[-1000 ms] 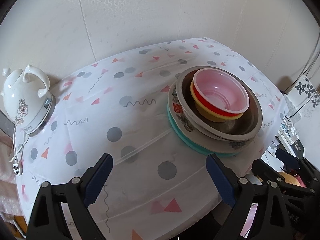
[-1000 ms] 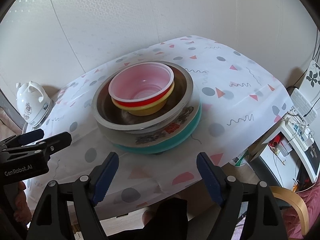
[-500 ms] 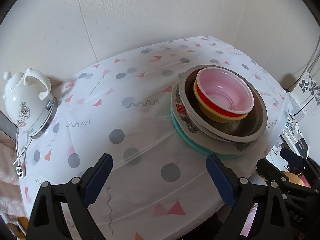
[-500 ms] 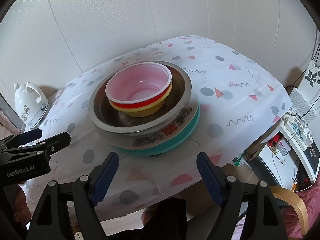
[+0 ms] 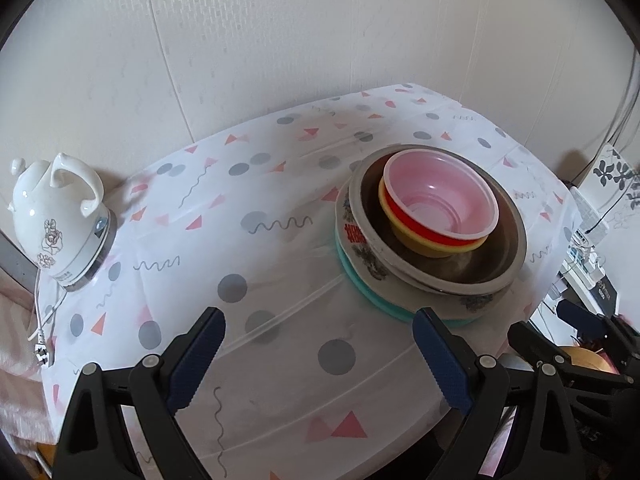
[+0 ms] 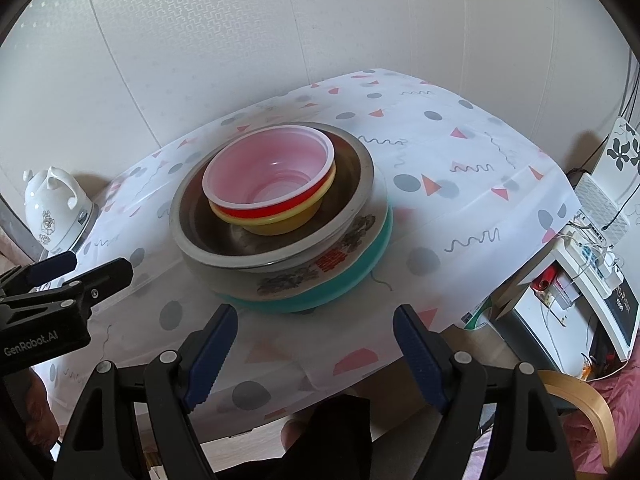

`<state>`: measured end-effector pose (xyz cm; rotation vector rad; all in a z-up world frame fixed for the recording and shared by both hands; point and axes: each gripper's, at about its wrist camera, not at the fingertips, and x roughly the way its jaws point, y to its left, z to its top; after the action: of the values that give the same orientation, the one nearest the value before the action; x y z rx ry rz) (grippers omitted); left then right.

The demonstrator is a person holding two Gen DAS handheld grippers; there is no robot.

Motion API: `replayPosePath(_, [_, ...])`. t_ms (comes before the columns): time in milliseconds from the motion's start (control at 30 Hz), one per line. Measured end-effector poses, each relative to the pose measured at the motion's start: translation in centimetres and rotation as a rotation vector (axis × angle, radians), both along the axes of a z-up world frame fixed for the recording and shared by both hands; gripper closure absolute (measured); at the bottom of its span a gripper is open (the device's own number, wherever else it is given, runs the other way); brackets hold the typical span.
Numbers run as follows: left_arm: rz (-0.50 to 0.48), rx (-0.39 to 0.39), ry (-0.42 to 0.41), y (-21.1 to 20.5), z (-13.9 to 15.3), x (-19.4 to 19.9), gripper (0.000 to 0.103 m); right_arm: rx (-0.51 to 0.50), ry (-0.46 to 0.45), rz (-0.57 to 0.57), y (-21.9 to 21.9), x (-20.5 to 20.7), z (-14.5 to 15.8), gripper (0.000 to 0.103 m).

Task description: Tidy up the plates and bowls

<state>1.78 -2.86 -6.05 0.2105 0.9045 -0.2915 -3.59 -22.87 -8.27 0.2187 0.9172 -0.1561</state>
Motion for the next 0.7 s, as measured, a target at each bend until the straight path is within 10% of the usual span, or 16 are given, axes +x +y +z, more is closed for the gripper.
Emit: replayPosePath(700, [0.001, -0.017, -0.054, 0.15, 0.93, -0.68, 0.007, -0.008, 0.0, -0.012, -0.02, 0.06, 0.13, 0.022])
